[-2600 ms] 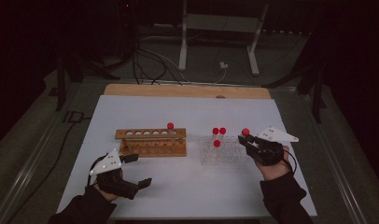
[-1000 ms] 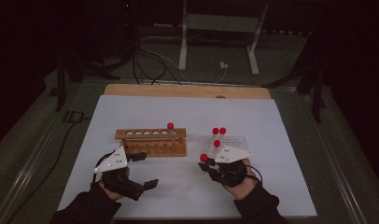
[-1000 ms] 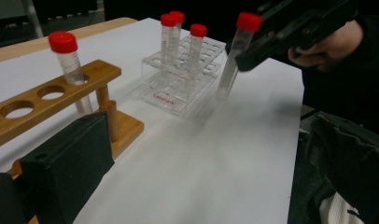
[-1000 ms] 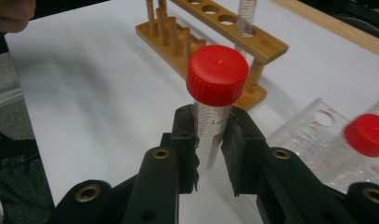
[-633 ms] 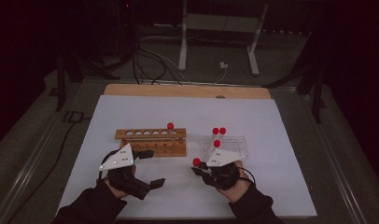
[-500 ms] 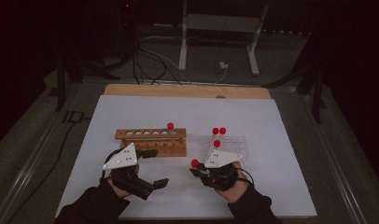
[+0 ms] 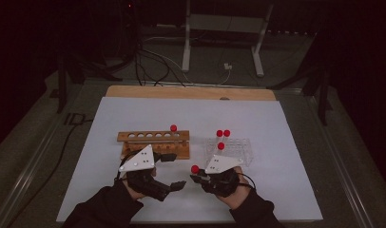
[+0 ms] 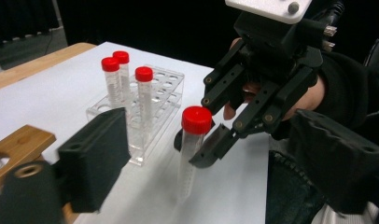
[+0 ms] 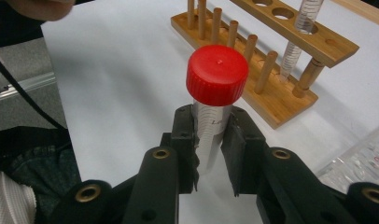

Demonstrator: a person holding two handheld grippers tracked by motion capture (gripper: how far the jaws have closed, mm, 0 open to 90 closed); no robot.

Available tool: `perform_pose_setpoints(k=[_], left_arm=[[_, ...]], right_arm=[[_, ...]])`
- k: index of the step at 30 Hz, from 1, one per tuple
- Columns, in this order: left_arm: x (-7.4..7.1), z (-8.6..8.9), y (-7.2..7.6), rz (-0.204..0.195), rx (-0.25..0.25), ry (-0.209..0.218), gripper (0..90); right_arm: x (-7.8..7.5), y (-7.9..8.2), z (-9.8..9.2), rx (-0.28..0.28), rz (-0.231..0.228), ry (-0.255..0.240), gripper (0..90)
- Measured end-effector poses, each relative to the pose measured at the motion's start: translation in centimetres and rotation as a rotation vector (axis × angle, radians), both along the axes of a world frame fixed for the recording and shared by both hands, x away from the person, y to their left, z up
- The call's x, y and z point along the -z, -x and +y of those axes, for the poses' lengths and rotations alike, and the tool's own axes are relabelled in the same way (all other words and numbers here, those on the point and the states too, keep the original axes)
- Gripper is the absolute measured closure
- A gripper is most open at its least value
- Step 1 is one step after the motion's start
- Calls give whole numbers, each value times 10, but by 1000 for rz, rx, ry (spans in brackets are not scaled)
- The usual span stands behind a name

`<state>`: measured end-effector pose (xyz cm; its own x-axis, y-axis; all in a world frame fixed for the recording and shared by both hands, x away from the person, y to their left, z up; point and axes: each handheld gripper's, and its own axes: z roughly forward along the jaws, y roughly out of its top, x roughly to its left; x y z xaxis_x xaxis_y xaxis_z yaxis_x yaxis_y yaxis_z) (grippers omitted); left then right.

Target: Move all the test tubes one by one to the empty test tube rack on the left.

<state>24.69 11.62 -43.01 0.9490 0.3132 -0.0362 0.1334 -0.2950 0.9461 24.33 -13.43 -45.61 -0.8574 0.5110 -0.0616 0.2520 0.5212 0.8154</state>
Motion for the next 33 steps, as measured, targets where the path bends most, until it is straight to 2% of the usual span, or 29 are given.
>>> perform_pose_setpoints(k=[9,19,33], left_arm=[[4,-12,-4,-8,9,-6,306],[9,-25,-6,-28,-30,-42,450],[14,-32,-8,-43,5,-74,685]], right_arm=[[-1,3,4,-16,3,0,746],[-1,4,5,-22,6,-3,746],[-2,5,5,-24,10,-3,746]])
